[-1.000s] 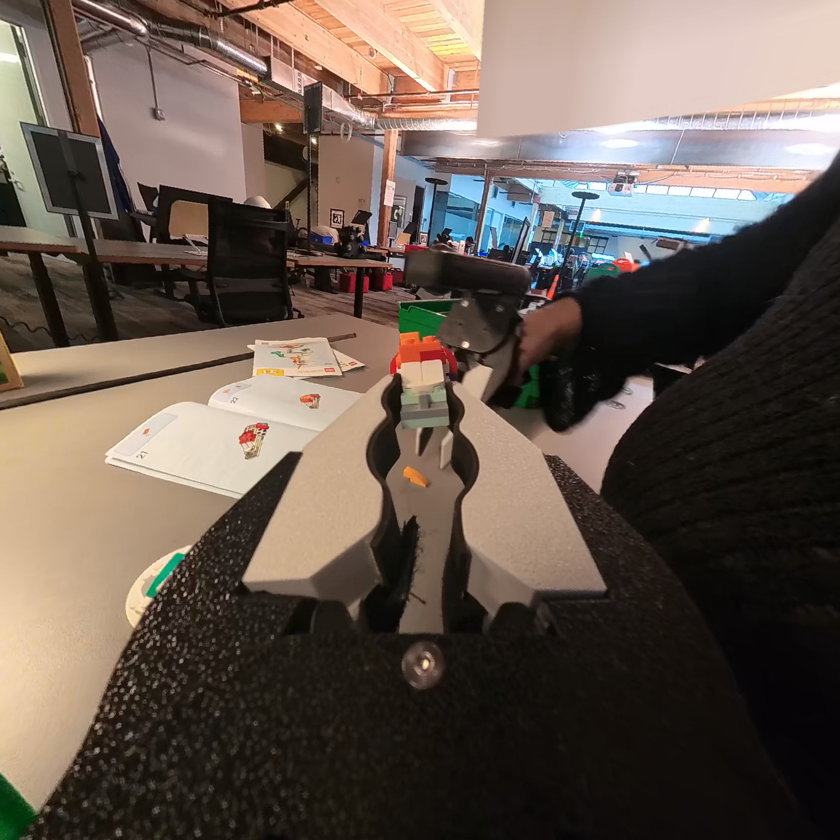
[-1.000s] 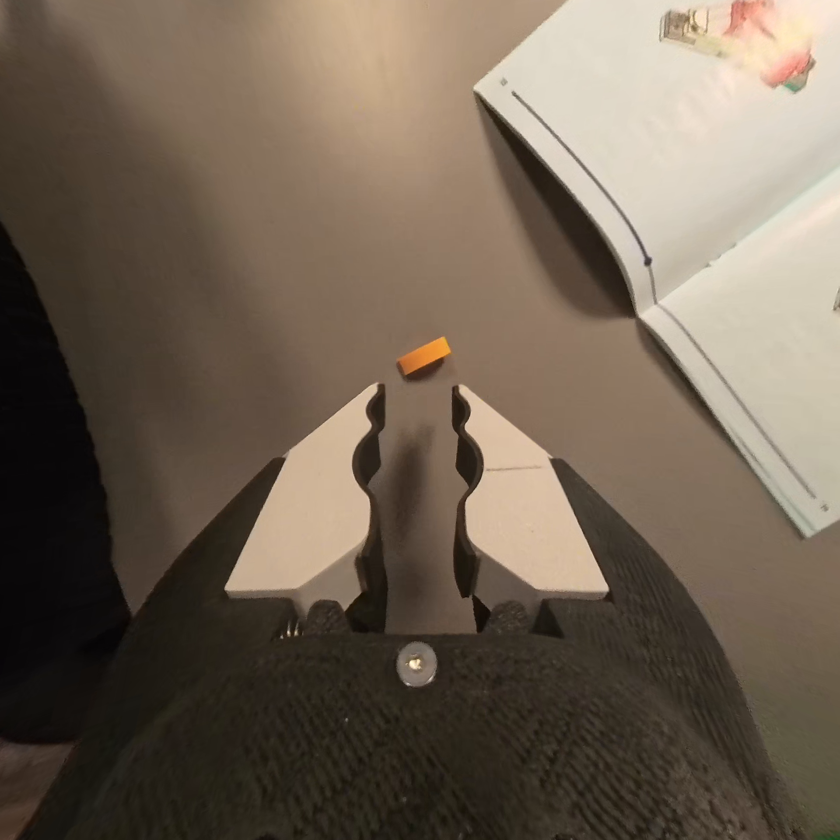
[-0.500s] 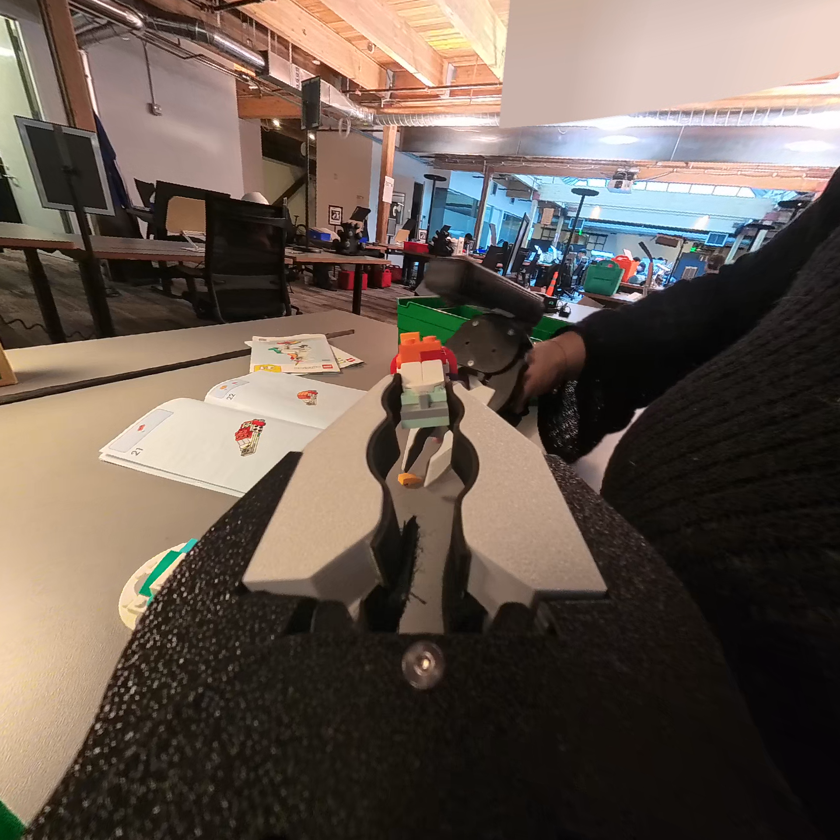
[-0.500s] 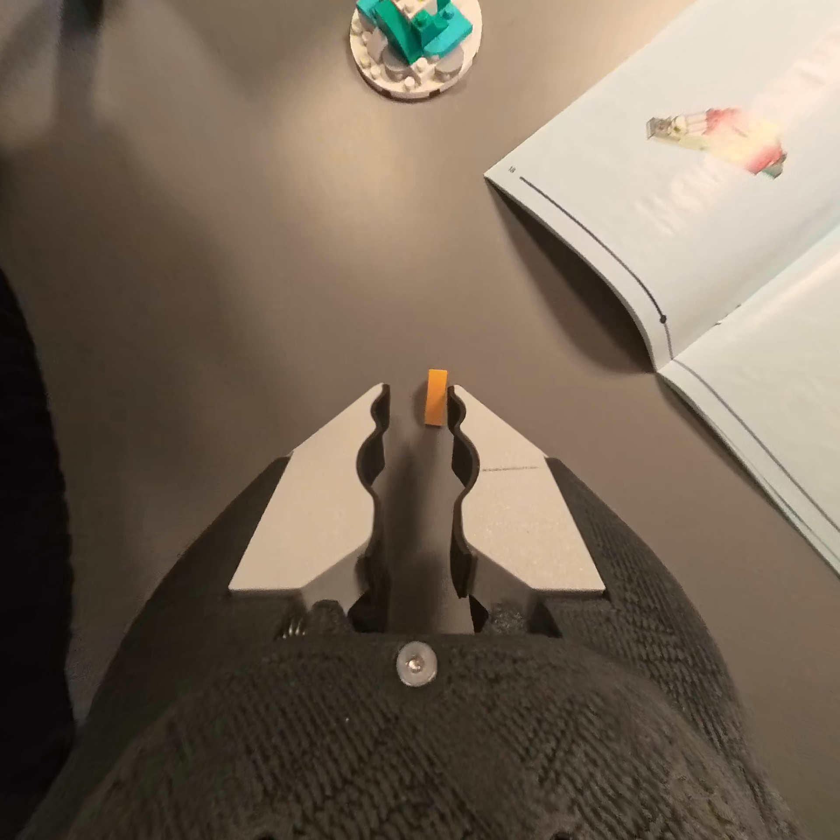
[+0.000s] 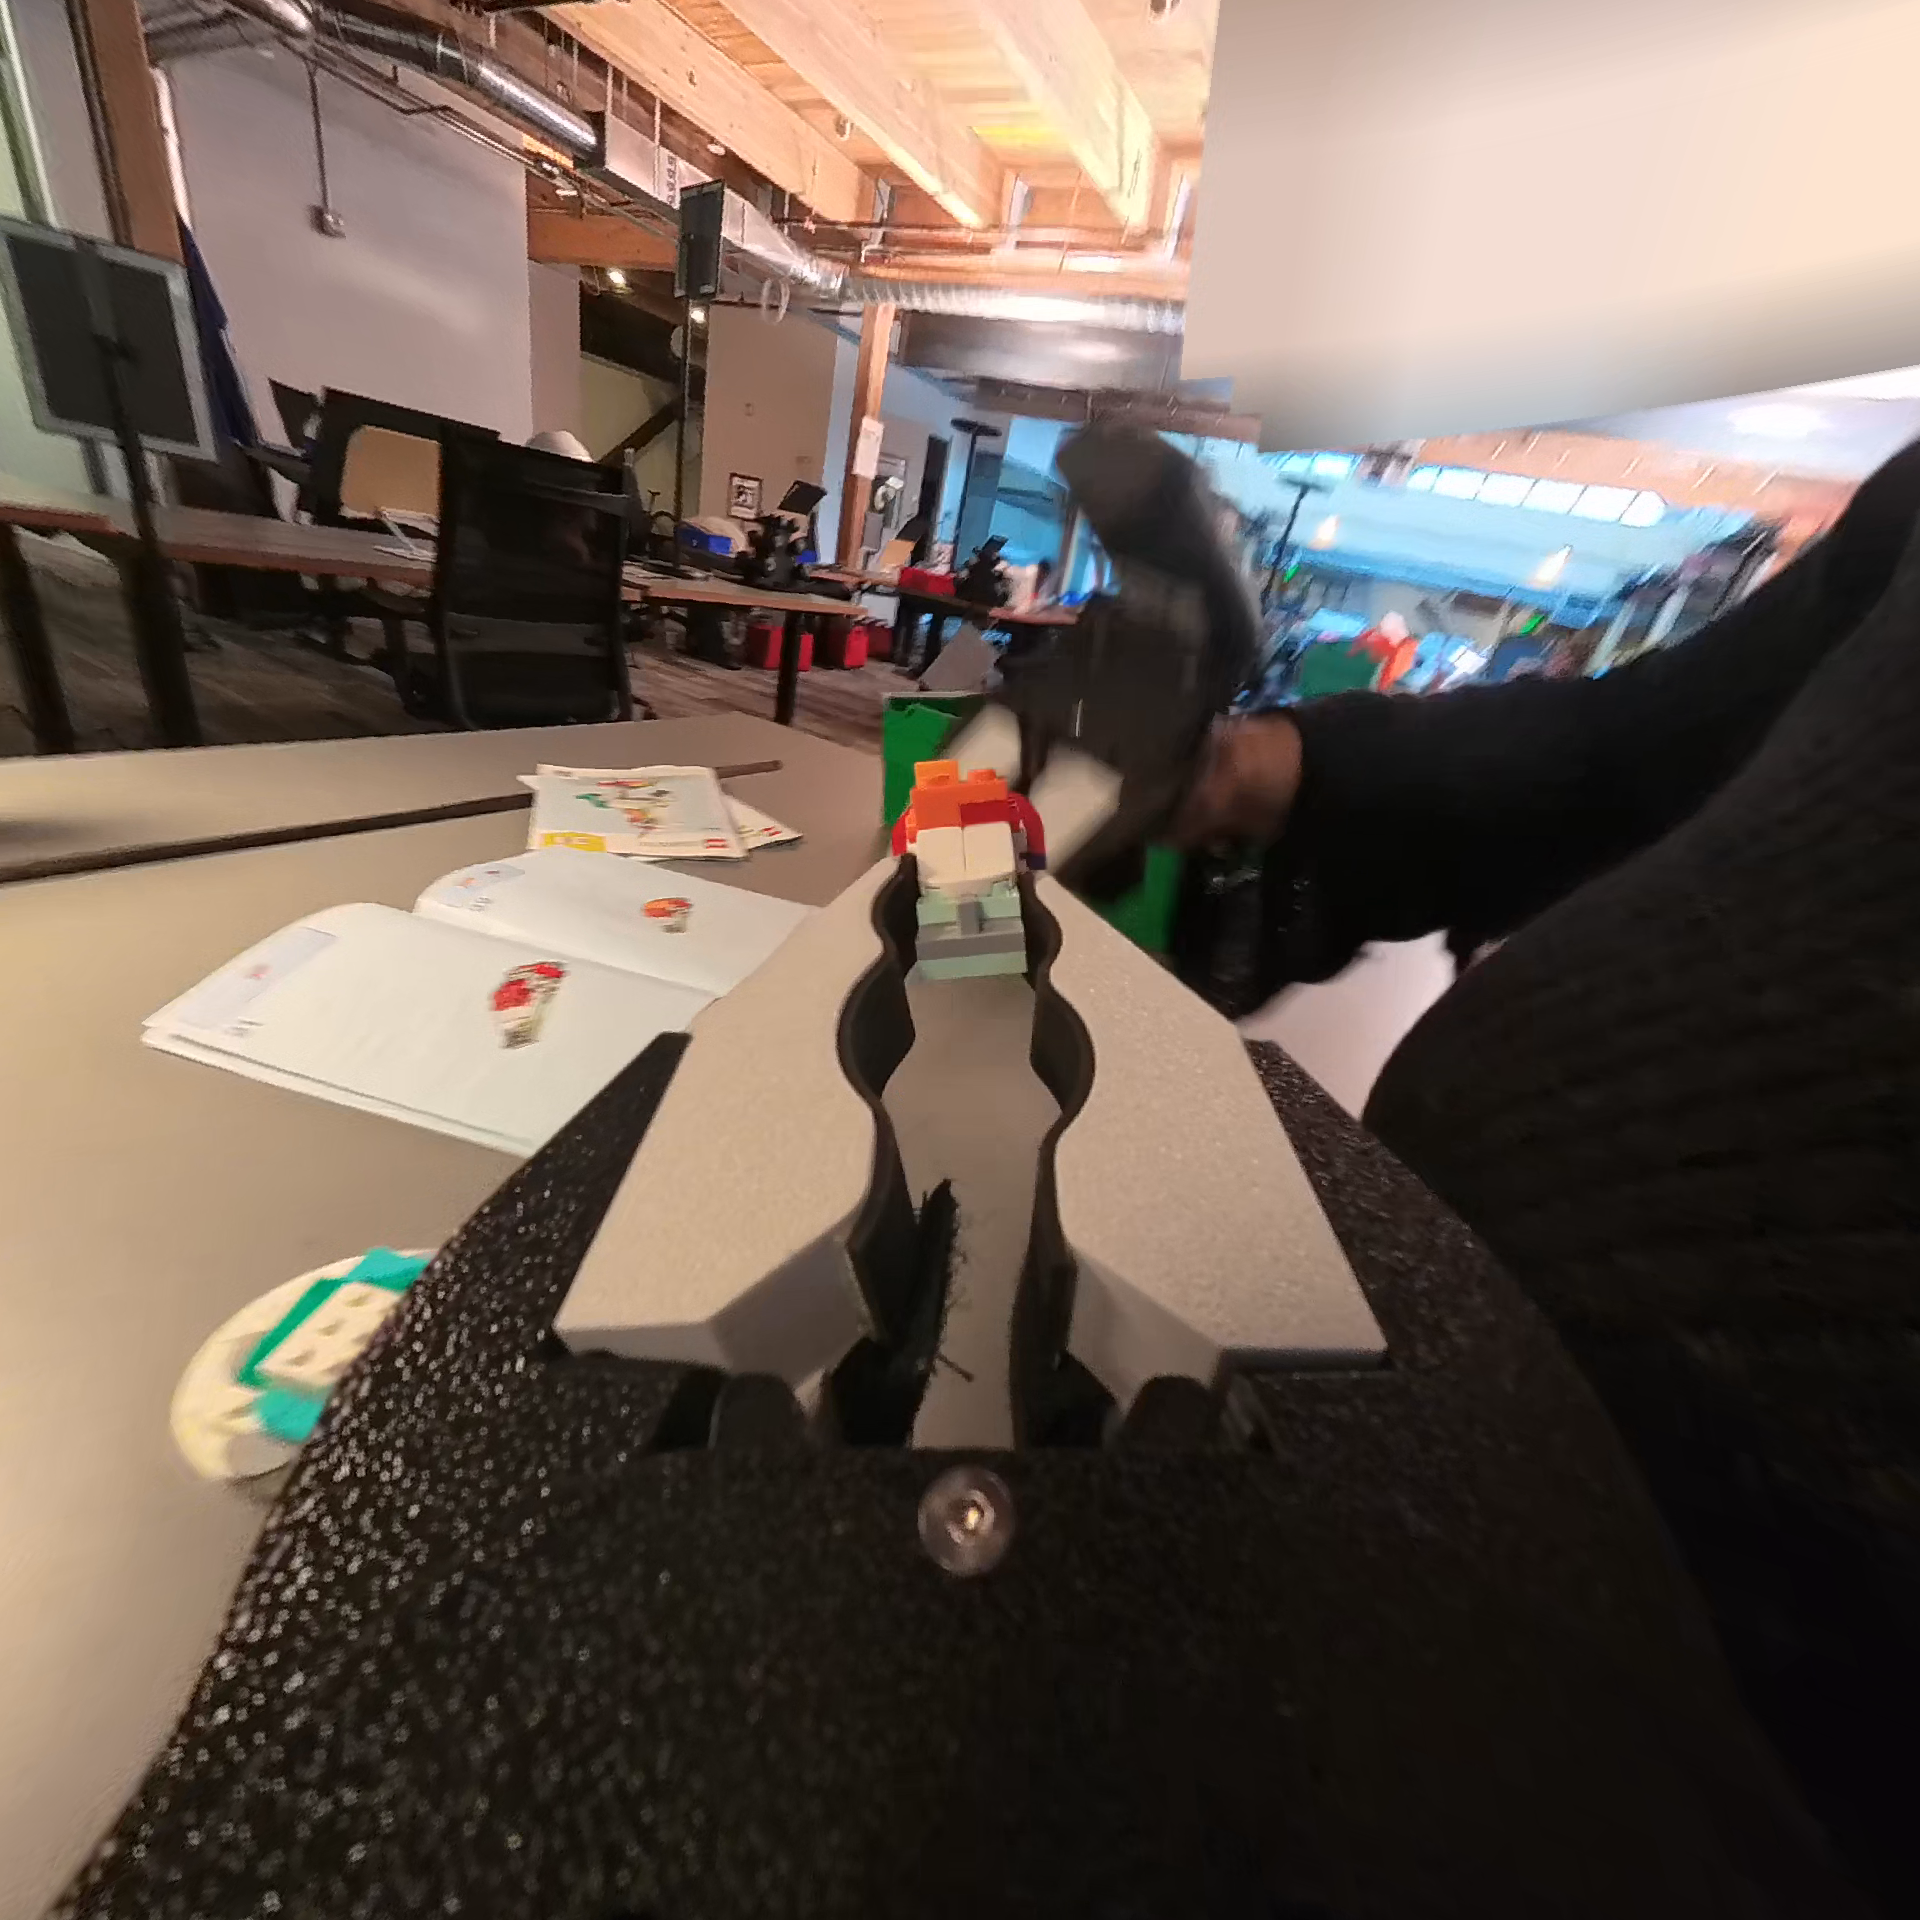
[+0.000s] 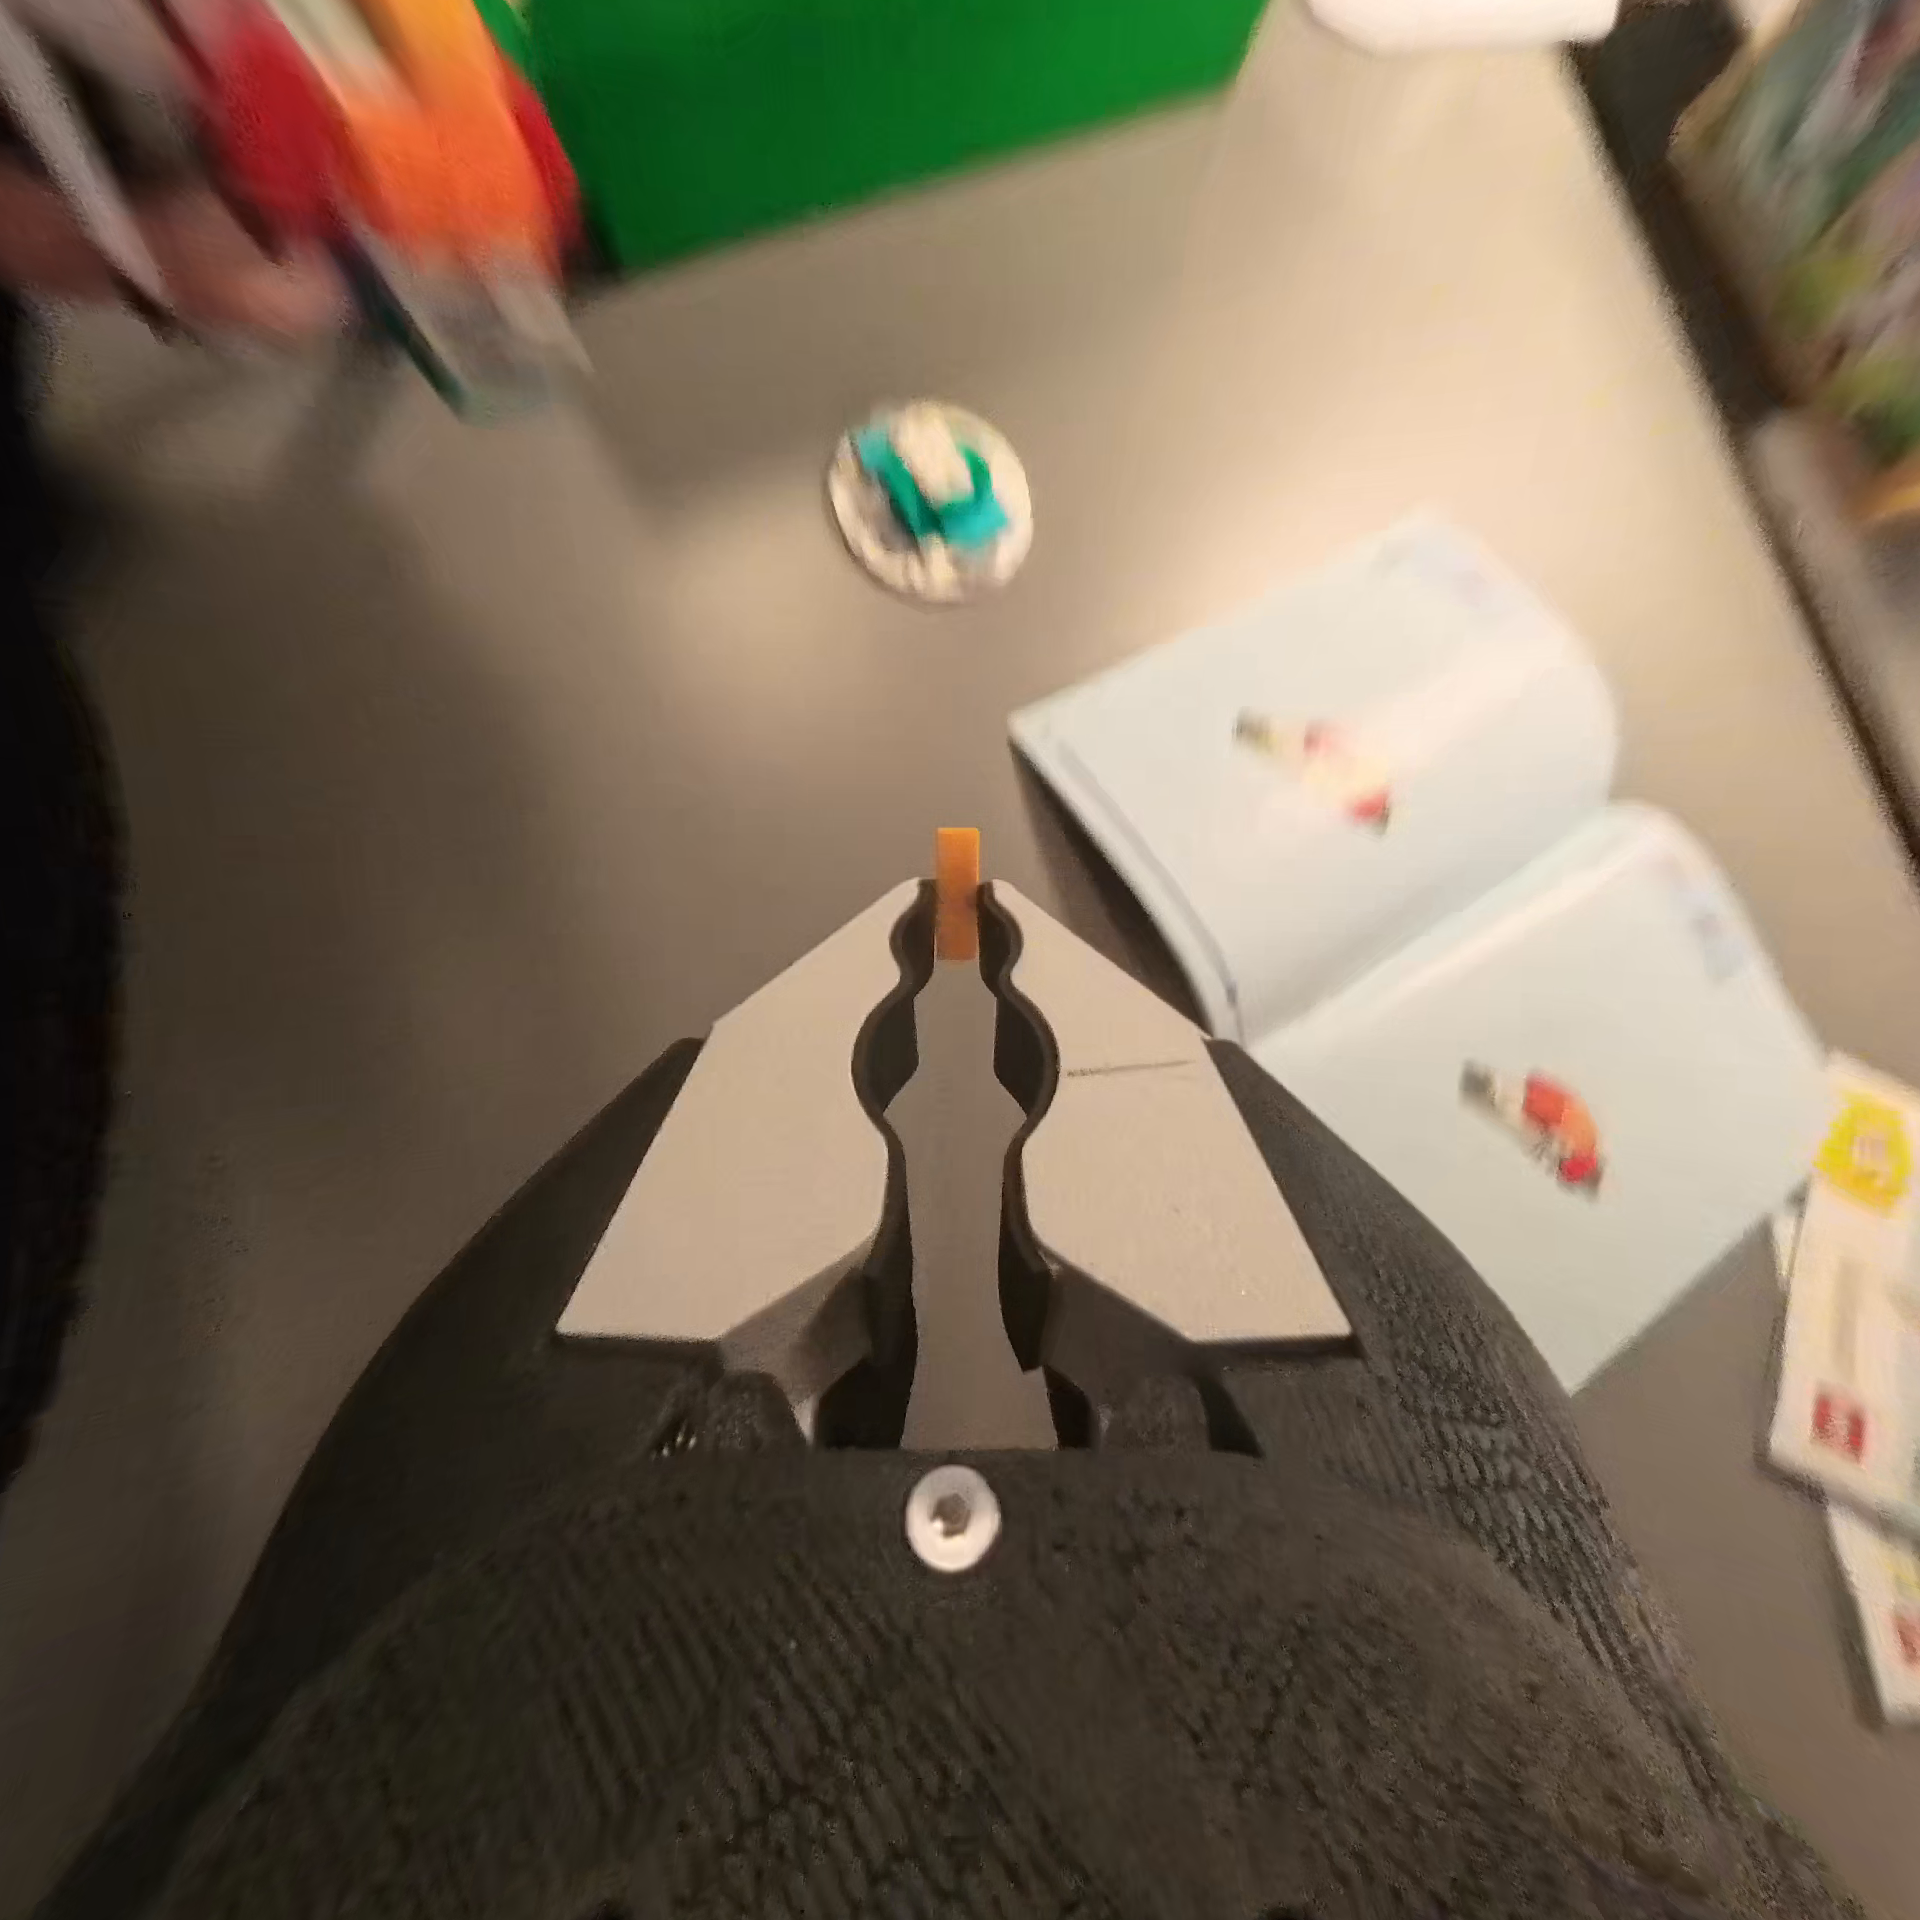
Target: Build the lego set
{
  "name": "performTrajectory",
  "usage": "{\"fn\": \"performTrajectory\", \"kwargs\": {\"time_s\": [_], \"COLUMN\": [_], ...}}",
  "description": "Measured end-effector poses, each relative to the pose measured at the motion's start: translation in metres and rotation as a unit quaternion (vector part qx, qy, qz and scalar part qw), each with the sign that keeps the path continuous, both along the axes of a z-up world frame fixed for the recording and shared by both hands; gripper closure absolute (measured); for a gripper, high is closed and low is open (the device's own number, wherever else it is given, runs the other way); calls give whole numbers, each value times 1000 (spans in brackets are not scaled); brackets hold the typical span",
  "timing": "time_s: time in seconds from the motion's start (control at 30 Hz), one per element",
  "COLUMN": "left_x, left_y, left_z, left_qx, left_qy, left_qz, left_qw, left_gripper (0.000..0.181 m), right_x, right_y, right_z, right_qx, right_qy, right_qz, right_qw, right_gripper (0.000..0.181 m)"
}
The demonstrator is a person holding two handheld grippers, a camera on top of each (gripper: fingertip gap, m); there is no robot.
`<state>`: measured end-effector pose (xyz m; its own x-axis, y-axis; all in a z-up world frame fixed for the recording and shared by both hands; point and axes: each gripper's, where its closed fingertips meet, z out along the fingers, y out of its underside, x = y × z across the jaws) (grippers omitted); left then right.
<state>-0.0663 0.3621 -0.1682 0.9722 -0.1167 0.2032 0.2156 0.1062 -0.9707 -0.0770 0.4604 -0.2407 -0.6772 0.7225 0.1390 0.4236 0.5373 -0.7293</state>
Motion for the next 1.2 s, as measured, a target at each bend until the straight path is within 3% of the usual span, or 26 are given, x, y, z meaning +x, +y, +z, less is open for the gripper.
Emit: {"fn": "performTrajectory", "kwargs": {"time_s": [0.03, 0.13, 0.23, 0.5, 1.2], "left_x": [1, 8, 14, 24, 24], "left_y": [1, 7, 12, 17, 17], "left_z": [1, -4, -14, -16, -21], "left_qx": [1, -14, -38, -44, -49], "left_qy": [-11, -34, -44, -47, -57], "left_qz": [-8, -34, -50, -72, -75], "left_qw": [1000, 999, 997, 995, 994], "left_gripper": [166, 166, 166, 166, 166], "right_x": [2, 17, 28, 33, 31], "right_y": [-12, -42, -61, -75, -75], "right_z": [22, 70, 92, 71, 65], "right_qx": [-29, -69, -119, -101, -41], "right_qy": [15, 48, 22, -37, 1], "right_qz": [36, 140, 174, 192, 179], "right_qw": [999, 987, 977, 976, 983], "right_gripper": [175, 175, 175, 175, 174]}}
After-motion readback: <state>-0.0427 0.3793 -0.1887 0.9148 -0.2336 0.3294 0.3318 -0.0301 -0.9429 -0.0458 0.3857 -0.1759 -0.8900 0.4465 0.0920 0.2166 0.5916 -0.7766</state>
